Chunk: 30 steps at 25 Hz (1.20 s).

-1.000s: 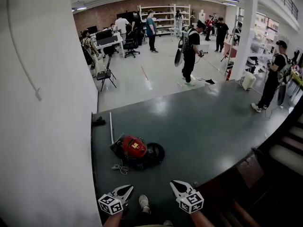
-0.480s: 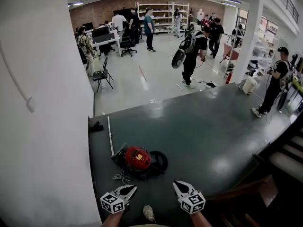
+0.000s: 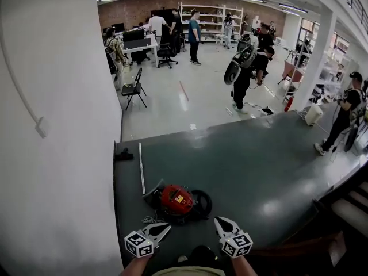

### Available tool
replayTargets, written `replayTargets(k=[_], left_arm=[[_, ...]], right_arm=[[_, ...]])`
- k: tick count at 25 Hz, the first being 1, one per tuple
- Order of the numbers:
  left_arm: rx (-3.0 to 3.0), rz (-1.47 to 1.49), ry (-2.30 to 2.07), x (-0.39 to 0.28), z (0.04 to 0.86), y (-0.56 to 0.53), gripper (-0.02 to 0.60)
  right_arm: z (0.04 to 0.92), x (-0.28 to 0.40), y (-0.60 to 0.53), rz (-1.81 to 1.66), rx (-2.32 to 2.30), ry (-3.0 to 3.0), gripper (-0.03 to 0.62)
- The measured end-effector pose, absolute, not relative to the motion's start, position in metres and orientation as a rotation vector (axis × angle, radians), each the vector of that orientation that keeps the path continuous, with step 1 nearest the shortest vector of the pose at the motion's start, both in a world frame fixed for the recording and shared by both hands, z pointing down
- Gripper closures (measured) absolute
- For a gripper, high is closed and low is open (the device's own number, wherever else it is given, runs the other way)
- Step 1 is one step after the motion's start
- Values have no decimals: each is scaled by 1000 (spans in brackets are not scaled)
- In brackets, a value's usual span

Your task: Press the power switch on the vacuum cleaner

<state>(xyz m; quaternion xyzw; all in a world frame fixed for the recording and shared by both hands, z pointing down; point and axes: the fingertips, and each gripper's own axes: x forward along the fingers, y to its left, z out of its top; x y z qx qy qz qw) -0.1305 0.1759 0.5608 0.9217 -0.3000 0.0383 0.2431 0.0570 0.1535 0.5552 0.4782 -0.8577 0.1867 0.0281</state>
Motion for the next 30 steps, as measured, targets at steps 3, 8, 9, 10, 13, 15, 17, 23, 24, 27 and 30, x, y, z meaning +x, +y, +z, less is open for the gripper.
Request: replayTargets(k=[3, 8, 9, 10, 13, 15, 17, 23, 24, 27, 30], left_arm=[[2485, 109, -837, -142, 574, 164, 580], [2442, 93, -902, -156, 587, 128, 580], [2441, 94, -918, -162, 587, 116, 580], [2433, 99, -934, -168, 588, 106, 580], [2373, 126, -966, -178, 599, 84, 580], [2322, 124, -971, -177, 608, 67, 580], [2268, 110, -968, -172, 617, 51, 580], [2124, 161, -997, -152, 667, -1, 580], [2105, 178, -1000, -150, 678, -10, 580], [2050, 242, -1010, -145, 717, -35, 580], [1988, 298, -1024, -136, 756, -54, 580]], right_arm=[[557, 53, 131, 572, 1498, -2657, 585], [566, 47, 86, 550, 1440, -2684, 585], [569, 43, 73, 547, 1426, -2680, 585], [573, 38, 62, 551, 1408, -2675, 584], [587, 27, 38, 601, 1346, -2654, 583], [600, 24, 20, 628, 1306, -2637, 583], [620, 22, 3, 663, 1264, -2614, 584], [697, 6, -50, 702, 1083, -2528, 584], [710, 2, -58, 705, 1055, -2519, 585], [758, -7, -79, 700, 972, -2476, 583], [821, -7, -95, 694, 897, -2391, 584]])
